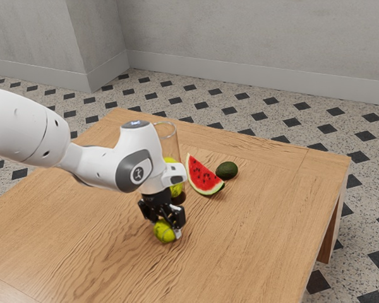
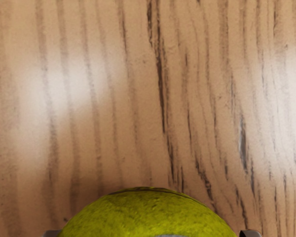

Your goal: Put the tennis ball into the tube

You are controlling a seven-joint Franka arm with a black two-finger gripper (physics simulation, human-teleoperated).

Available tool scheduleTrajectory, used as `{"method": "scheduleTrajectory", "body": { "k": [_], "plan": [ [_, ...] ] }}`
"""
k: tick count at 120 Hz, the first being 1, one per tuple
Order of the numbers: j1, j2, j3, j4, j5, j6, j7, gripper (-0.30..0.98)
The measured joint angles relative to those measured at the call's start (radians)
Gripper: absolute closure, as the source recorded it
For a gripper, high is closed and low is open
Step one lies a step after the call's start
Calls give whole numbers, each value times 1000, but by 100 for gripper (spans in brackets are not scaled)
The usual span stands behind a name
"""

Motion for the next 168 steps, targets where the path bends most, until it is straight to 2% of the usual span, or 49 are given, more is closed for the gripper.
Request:
{"method": "scheduleTrajectory", "body": {
  "k": [11, 21, 58, 95, 120, 134, 151, 168],
  "plan": [
    [-5, -5, 1, 2, 9, 0, -9, 31],
    [-6, -24, 1, 3, 43, -3, -23, 33],
    [-7, -149, -7, 37, 238, -79, -110, 39],
    [-26, -237, -10, 179, 418, -249, -193, 34],
    [-31, -246, -11, 296, 532, -369, -227, 33],
    [7, -245, -44, 336, 583, -407, -236, 33],
    [45, -224, -69, 413, 633, -427, -230, 33],
    [72, -200, -76, 438, 656, -423, -214, 33]
  ]
}}
